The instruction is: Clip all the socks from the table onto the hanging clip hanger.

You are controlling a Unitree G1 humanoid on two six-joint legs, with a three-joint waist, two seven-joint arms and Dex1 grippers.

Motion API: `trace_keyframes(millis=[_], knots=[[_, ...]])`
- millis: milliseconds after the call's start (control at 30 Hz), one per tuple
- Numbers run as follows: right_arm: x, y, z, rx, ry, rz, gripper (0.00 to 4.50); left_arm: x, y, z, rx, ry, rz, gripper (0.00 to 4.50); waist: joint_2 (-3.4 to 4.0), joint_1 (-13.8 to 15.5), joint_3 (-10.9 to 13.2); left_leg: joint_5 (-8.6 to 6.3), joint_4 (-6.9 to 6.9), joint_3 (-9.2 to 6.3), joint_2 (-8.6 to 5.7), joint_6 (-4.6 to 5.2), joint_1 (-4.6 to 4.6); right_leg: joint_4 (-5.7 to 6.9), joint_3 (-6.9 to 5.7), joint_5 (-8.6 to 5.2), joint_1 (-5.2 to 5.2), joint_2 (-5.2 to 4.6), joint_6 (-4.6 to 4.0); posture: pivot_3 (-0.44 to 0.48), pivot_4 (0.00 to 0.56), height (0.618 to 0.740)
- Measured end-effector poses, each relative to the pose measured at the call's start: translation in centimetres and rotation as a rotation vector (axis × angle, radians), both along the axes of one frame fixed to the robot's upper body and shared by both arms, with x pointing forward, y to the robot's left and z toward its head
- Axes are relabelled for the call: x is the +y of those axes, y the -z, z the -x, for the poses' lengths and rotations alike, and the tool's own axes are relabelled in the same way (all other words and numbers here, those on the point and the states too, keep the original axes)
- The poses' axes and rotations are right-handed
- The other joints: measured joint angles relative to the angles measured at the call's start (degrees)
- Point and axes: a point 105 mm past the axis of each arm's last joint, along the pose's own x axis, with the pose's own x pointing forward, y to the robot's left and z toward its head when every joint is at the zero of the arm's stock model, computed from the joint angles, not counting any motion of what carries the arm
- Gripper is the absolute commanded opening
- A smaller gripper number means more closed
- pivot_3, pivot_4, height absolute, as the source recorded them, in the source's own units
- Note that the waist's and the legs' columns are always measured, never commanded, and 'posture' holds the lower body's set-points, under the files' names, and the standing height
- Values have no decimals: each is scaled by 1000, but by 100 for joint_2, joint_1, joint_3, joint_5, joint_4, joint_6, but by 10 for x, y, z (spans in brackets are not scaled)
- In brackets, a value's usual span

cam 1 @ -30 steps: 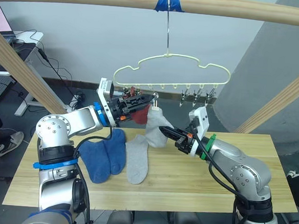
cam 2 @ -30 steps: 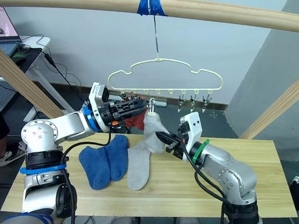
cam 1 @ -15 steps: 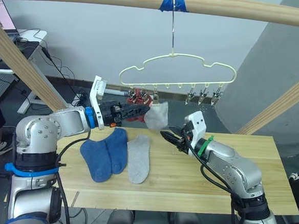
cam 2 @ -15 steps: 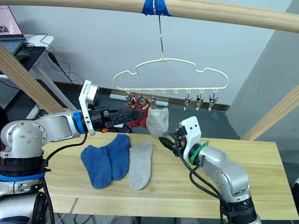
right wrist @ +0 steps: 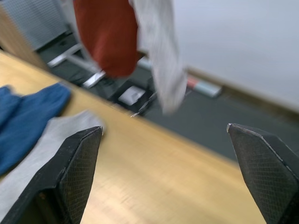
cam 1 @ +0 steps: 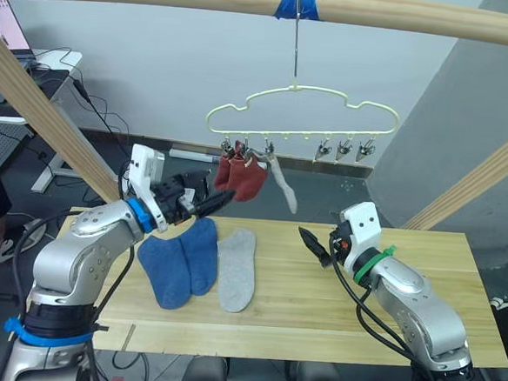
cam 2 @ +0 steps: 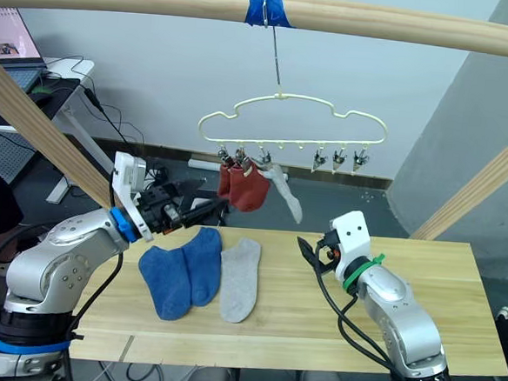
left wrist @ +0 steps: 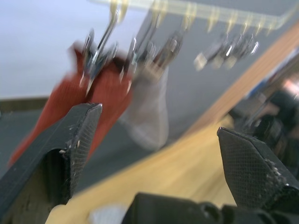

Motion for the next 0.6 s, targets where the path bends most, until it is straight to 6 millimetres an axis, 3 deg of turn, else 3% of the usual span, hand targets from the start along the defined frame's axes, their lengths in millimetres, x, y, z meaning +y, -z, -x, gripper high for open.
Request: trace_keyframes(millis=[67, 167, 267, 600], knots=[[5, -6, 0, -26, 4, -31, 4488, -5, -3, 6, -34, 72, -1, 4500, 0, 0, 0, 0, 1, 2, -2, 0, 0, 0, 1, 0, 1, 1, 0, -23, 210, 740], [8, -24, -8, -104, 49, -66, 3947, -9, 1, 22, -102, 188, -51, 4500, 7, -10, 4, 0, 0, 12, -3, 1, 2, 0, 10, 0, 0, -1, 0, -25, 212, 740], [8, -36, -13, -158, 89, -82, 2979, -11, 0, 28, -143, 235, -51, 4500, 8, -3, 5, -1, -1, 0, 1, 2, 1, 1, 0, 0, 0, -1, 0, -22, 216, 740], [8, -53, -26, -234, 169, -108, 2979, -12, -6, 24, -199, 219, -55, 4500, 11, -8, 7, -12, 1, -2, -1, 22, 1, 4, -2, 0, 1, 2, 0, -22, 218, 740]])
